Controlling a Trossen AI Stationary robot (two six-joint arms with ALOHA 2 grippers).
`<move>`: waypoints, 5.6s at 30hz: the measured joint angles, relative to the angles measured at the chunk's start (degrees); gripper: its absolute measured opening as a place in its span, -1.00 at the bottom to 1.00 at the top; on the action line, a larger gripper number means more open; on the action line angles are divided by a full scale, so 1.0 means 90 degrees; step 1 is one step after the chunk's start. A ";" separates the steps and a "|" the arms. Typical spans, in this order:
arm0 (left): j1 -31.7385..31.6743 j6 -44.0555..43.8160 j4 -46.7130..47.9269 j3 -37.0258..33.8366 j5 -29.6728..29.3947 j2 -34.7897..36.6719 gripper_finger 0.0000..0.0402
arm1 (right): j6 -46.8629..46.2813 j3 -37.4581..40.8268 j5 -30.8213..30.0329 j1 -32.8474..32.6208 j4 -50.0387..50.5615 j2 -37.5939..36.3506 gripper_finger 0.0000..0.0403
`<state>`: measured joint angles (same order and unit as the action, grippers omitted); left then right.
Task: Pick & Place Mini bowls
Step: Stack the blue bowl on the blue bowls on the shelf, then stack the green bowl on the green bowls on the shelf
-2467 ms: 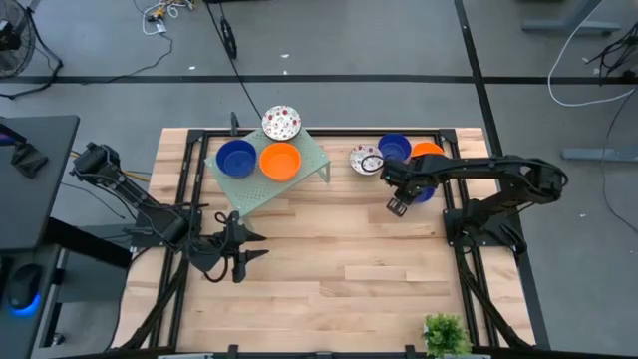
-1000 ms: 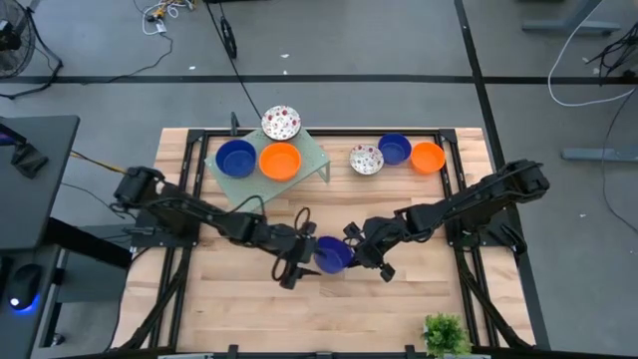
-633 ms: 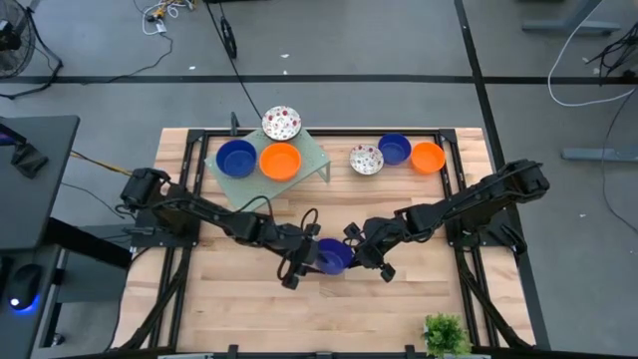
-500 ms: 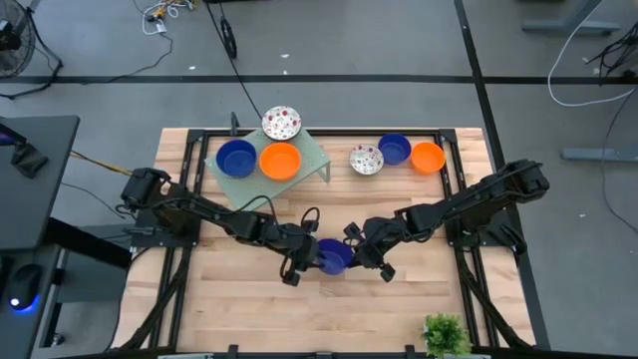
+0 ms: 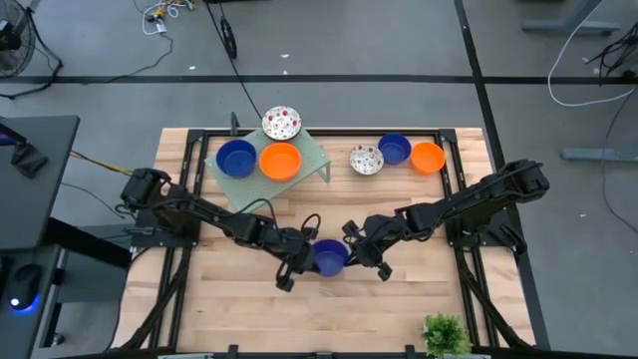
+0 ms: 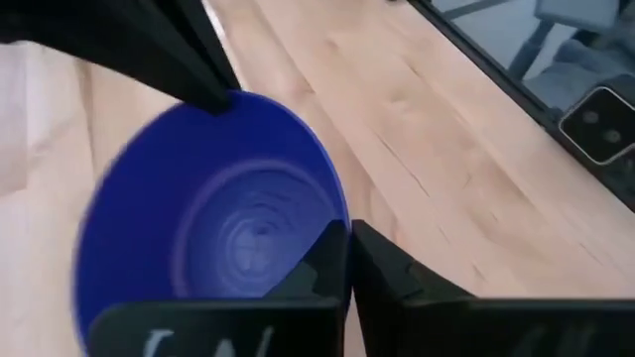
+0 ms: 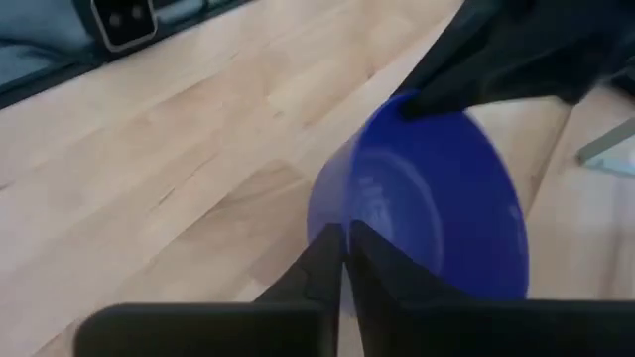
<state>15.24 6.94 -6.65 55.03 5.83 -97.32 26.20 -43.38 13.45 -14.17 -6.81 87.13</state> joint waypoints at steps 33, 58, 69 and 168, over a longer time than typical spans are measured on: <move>0.0412 -0.3407 0.9666 0.3640 -0.5143 0.2896 -0.98 | -0.0691 0.0002 -0.0273 -0.0039 0.0348 -0.0350 -0.53; -0.2725 -0.1885 0.7040 0.0713 -0.3470 0.4561 -0.93 | -0.0624 0.0002 -0.0277 -0.0012 0.0235 -0.0347 -0.53; -0.3050 -0.2030 0.7018 0.0716 -0.3444 0.4563 -0.84 | -0.0635 0.0002 -0.0275 -0.0012 0.0275 -0.0347 -0.53; 0.2334 -0.3522 0.0765 -0.2500 -0.4739 0.4133 -0.92 | -0.0873 -0.0376 -0.2214 0.4303 0.2067 0.0287 -0.56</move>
<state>36.25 -24.76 0.23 32.53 -36.82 -60.12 18.34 -46.76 -6.47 24.55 11.79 89.71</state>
